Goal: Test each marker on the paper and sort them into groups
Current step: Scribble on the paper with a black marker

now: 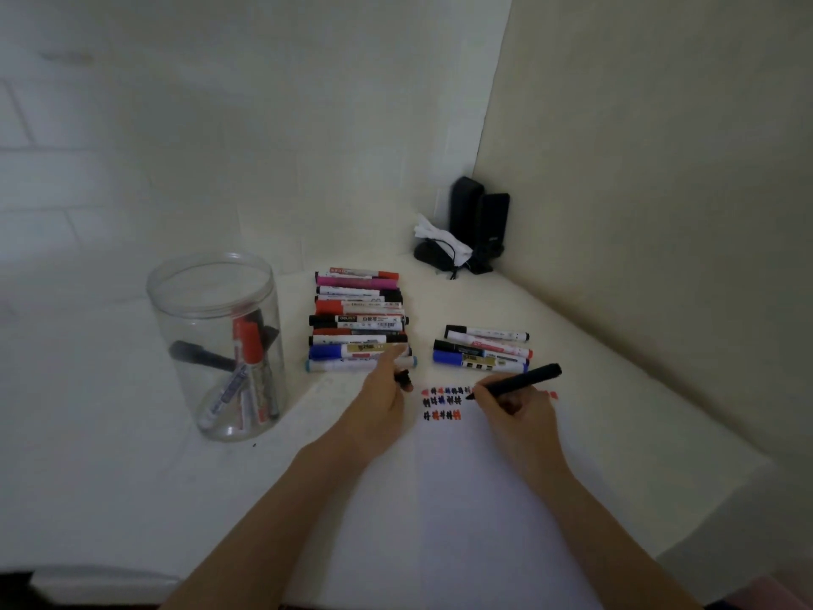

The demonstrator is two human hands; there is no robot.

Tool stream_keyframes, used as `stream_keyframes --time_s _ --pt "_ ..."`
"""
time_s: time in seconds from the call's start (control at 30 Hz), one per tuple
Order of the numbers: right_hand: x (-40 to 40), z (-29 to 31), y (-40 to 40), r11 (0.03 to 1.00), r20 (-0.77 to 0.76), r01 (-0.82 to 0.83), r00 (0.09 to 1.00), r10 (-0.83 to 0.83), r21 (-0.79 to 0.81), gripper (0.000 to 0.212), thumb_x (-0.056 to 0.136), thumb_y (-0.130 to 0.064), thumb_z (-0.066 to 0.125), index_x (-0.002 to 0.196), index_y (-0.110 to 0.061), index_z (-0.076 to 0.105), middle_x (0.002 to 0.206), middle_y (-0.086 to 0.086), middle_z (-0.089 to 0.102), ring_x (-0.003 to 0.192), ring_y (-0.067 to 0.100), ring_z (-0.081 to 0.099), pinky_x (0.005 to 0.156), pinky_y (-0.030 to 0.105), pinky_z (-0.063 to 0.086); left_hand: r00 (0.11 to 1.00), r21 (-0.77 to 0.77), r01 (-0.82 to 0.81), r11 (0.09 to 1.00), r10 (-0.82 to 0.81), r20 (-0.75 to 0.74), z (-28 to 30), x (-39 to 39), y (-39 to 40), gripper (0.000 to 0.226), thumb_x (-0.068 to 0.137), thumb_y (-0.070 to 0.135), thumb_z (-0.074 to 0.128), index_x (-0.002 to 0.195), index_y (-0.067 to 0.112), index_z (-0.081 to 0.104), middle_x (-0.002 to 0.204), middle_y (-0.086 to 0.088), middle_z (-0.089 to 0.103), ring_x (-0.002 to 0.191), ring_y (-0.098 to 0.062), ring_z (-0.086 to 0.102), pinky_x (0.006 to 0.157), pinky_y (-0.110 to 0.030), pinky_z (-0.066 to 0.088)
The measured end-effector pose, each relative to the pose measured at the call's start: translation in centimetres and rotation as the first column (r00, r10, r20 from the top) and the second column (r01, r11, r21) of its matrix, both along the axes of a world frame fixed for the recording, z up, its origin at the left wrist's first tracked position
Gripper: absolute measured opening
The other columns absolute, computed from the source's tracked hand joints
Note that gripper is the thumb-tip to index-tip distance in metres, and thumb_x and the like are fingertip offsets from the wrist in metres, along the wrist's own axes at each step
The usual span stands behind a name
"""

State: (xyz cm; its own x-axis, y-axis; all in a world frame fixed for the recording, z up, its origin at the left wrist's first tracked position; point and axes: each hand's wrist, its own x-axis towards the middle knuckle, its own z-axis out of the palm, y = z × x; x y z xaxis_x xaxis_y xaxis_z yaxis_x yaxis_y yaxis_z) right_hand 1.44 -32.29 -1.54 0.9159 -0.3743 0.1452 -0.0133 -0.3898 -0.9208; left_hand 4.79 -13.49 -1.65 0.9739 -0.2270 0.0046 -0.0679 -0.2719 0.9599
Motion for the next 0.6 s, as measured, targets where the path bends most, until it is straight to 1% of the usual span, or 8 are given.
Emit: stream_keyframes --time_s 0.03,0.13,0.17,0.23,0.3,0.37,0.43,0.6 --pt "-0.1 0.0 0.2 1.000 -0.011 0.010 1.000 -0.010 -0.002 0.009 0.085 -0.020 0.071 0.083 -0.011 0.068 0.058 -0.007 0.061 0.048 -0.002 0.053 0.047 0.012 0.038 0.999 -0.007 -0.023 1.000 0.023 -0.025 0.0 -0.1 0.5 0.028 0.098 0.011 0.046 0.125 0.016 0.049 0.104 0.003 0.057 0.089 -0.006 0.054 0.094 -0.025 0.047" --pt "-0.3 0.4 1.1 1.000 -0.030 0.011 0.999 -0.011 0.012 0.013 0.086 -0.020 0.071 0.081 -0.008 0.069 0.060 0.001 0.063 0.052 0.005 0.054 0.050 0.017 0.040 0.993 0.129 0.003 0.992 -0.018 0.117 -0.1 -1.6 1.6 0.033 0.102 0.009 0.035 0.132 0.021 0.043 0.104 0.005 0.058 0.079 0.000 0.054 0.075 -0.012 0.045" --pt "-0.4 0.5 1.4 0.999 -0.032 0.003 0.999 -0.001 0.038 0.010 0.086 -0.019 0.070 0.082 -0.010 0.069 0.064 0.004 0.066 0.057 0.010 0.058 0.055 0.021 0.044 0.990 0.132 0.004 0.991 -0.022 0.138 -0.2 -2.0 1.9 0.033 0.102 0.012 0.037 0.132 0.023 0.042 0.106 0.007 0.061 0.083 0.002 0.056 0.077 -0.013 0.046" --pt "-0.5 0.8 1.9 0.997 -0.031 -0.016 0.999 0.019 0.079 0.005 0.087 -0.019 0.069 0.084 -0.015 0.071 0.070 0.005 0.069 0.066 0.015 0.063 0.063 0.027 0.048 0.979 0.125 -0.041 0.991 0.015 0.202 -0.7 -2.4 2.7 0.030 0.099 0.016 0.047 0.128 0.024 0.047 0.113 0.010 0.065 0.098 0.002 0.059 0.090 -0.018 0.047" --pt "-0.4 1.2 2.4 0.994 -0.037 -0.017 0.999 0.021 0.111 0.011 0.091 -0.025 0.065 0.087 -0.016 0.071 0.068 0.001 0.069 0.061 0.008 0.063 0.060 0.020 0.047 0.971 0.101 -0.062 0.993 0.037 0.238 -0.9 -2.3 3.3 0.025 0.096 0.016 0.055 0.119 0.024 0.058 0.113 0.012 0.066 0.103 0.006 0.058 0.091 -0.009 0.043" --pt "-0.3 1.9 2.6 0.979 -0.041 -0.010 0.999 0.019 0.204 0.022 0.095 -0.029 0.059 0.088 -0.013 0.071 0.062 0.000 0.065 0.052 0.005 0.056 0.050 0.016 0.042 0.960 0.111 -0.060 0.992 0.027 0.278 -0.8 -2.3 3.5 0.021 0.094 0.018 0.058 0.112 0.025 0.065 0.109 0.015 0.066 0.101 0.007 0.058 0.087 -0.004 0.040" --pt "-0.4 2.7 2.5 0.948 -0.037 -0.027 0.998 0.041 0.316 0.023 0.096 -0.025 0.058 0.087 -0.008 0.070 0.060 0.002 0.061 0.049 0.007 0.051 0.046 0.018 0.039 0.958 0.094 -0.055 0.994 0.026 0.284 -0.6 -2.5 3.6 0.020 0.093 0.019 0.059 0.110 0.027 0.066 0.105 0.016 0.067 0.097 0.008 0.058 0.085 -0.002 0.040" --pt "-1.0 3.7 3.5 0.895 -0.080 -0.142 0.978 0.193 0.423 0.010 0.089 -0.018 0.067 0.087 -0.009 0.067 0.068 0.005 0.059 0.058 0.010 0.051 0.055 0.023 0.042 0.975 -0.054 -0.052 0.997 0.063 0.215 -0.4 -2.5 3.5 0.017 0.093 0.016 0.059 0.107 0.023 0.067 0.088 0.007 0.071 0.083 0.000 0.065 0.079 -0.013 0.049"
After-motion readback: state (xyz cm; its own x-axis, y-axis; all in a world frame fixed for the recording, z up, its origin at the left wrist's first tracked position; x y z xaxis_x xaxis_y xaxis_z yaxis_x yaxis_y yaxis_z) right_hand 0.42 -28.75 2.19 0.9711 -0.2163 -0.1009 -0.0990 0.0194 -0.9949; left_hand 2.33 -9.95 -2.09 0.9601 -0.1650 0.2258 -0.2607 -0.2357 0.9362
